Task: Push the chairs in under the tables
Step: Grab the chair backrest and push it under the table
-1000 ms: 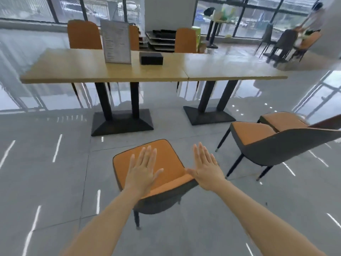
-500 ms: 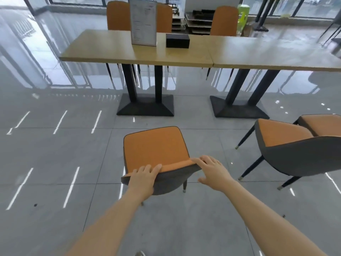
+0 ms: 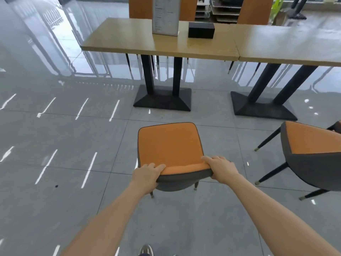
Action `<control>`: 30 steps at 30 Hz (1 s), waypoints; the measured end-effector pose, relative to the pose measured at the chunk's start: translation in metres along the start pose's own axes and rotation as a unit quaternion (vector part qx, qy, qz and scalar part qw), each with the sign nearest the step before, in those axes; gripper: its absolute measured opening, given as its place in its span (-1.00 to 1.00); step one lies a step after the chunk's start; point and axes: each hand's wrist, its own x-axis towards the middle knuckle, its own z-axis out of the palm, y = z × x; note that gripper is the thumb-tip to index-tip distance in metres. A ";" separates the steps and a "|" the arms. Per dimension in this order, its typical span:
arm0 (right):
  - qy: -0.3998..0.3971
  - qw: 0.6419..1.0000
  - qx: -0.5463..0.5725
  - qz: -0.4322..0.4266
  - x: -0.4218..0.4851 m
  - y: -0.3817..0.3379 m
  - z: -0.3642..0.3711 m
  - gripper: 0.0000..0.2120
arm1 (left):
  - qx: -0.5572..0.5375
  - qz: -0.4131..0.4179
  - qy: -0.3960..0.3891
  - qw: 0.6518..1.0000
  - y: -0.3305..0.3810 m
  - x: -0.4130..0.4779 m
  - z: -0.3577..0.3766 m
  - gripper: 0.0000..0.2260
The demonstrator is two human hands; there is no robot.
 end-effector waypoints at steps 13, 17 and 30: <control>0.003 0.999 0.045 0.021 0.081 -0.043 -0.037 -0.63 | -0.030 -0.014 -0.005 0.999 -0.081 0.068 -0.030 -0.58; 0.011 0.997 0.065 0.029 0.121 -0.056 -0.058 -0.63 | -0.032 -0.002 -0.012 0.999 -0.114 0.105 -0.045 -0.57; 0.030 0.994 0.100 0.040 0.267 -0.102 -0.144 -0.61 | -0.014 0.009 -0.019 1.000 -0.227 0.242 -0.112 -0.56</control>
